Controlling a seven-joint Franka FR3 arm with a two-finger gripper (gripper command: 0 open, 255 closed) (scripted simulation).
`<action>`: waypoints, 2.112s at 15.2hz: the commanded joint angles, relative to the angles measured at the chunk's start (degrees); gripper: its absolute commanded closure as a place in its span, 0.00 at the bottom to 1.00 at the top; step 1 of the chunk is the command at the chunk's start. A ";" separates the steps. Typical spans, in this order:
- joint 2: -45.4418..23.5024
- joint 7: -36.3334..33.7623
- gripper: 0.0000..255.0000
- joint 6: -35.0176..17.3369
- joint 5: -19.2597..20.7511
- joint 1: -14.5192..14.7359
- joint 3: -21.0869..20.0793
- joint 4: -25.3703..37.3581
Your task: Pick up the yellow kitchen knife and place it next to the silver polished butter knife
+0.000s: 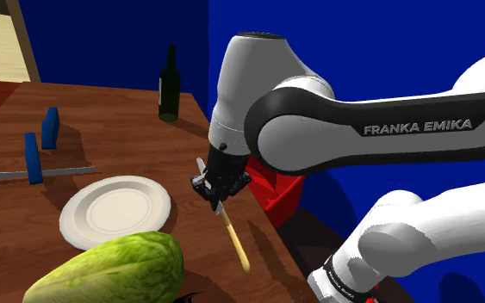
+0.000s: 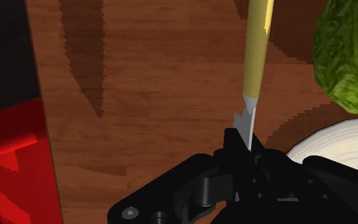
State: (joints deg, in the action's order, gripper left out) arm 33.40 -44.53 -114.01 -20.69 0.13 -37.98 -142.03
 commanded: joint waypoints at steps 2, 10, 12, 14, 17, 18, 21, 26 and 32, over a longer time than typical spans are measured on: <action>-6.12 -0.01 1.00 -1.69 3.04 -3.59 -1.14 4.29; -26.33 -4.64 1.00 -3.66 16.25 -12.11 -5.64 20.01; -31.88 -6.61 1.00 -3.12 20.56 -12.96 -6.30 24.67; -37.52 -8.56 1.00 -2.06 24.95 -12.96 -6.44 29.69; -45.78 -10.87 1.00 0.41 30.99 -11.37 -5.54 37.98; -48.44 -11.40 1.00 1.43 32.77 -10.54 -5.06 40.97; -56.26 -12.22 1.00 5.01 37.40 -7.40 -3.25 50.73; -68.82 -11.23 1.00 12.34 42.90 -0.78 0.22 69.71; -69.40 -11.88 1.00 8.13 43.42 -1.38 0.62 65.83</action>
State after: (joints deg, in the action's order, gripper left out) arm -35.70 -56.30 -105.25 22.55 -1.27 -37.47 -75.84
